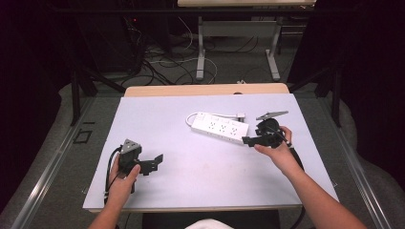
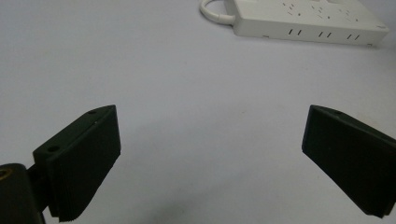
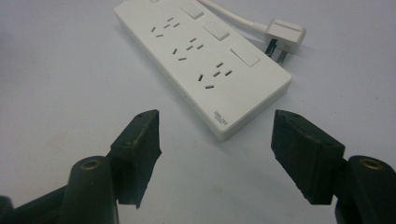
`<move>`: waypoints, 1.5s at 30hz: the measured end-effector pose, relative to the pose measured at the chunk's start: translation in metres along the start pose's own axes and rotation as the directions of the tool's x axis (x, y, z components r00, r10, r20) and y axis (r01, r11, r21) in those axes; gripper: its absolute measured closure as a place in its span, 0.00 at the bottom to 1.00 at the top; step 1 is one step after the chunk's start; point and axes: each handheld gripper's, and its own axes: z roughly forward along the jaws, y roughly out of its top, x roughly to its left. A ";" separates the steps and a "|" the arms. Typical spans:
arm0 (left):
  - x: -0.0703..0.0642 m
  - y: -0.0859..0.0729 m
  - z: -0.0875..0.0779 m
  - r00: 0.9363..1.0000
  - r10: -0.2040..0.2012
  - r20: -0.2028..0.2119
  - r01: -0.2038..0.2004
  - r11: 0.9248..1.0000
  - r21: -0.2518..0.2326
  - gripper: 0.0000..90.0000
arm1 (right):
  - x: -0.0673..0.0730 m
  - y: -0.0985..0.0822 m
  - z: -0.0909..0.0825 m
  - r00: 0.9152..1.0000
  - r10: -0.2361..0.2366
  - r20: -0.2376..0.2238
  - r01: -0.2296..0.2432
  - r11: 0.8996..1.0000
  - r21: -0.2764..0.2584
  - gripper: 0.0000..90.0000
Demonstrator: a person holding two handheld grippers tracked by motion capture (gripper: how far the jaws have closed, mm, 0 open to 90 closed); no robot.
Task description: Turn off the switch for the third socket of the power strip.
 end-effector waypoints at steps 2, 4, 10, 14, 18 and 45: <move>0.000 0.000 0.000 1.000 0.000 -0.001 0.000 1.000 0.000 0.05 | -0.002 -0.003 -0.002 1.000 0.004 0.003 -0.004 1.000 -0.006 0.31; 0.000 0.000 0.000 1.000 0.000 -0.001 0.000 1.000 0.000 0.05 | -0.003 -0.006 -0.005 1.000 0.007 0.004 -0.007 1.000 -0.009 0.29; 0.000 0.000 0.000 1.000 0.001 0.000 -0.001 1.000 0.001 0.05 | -0.008 -0.016 -0.012 1.000 0.020 0.001 -0.020 1.000 -0.022 0.23; -0.001 0.000 0.000 1.000 0.001 0.001 -0.001 1.000 0.001 0.05 | -0.010 -0.023 -0.017 1.000 0.009 0.010 -0.008 0.999 -0.035 0.20; 0.000 0.000 0.000 1.000 0.007 0.004 -0.007 1.000 0.013 0.05 | -0.013 -0.030 -0.022 1.000 0.016 0.025 -0.015 0.999 -0.051 0.18; -0.002 0.000 0.001 1.000 0.001 0.005 -0.001 1.000 0.013 0.05 | -0.044 -0.087 -0.035 0.986 0.094 0.135 -0.080 0.991 -0.105 0.09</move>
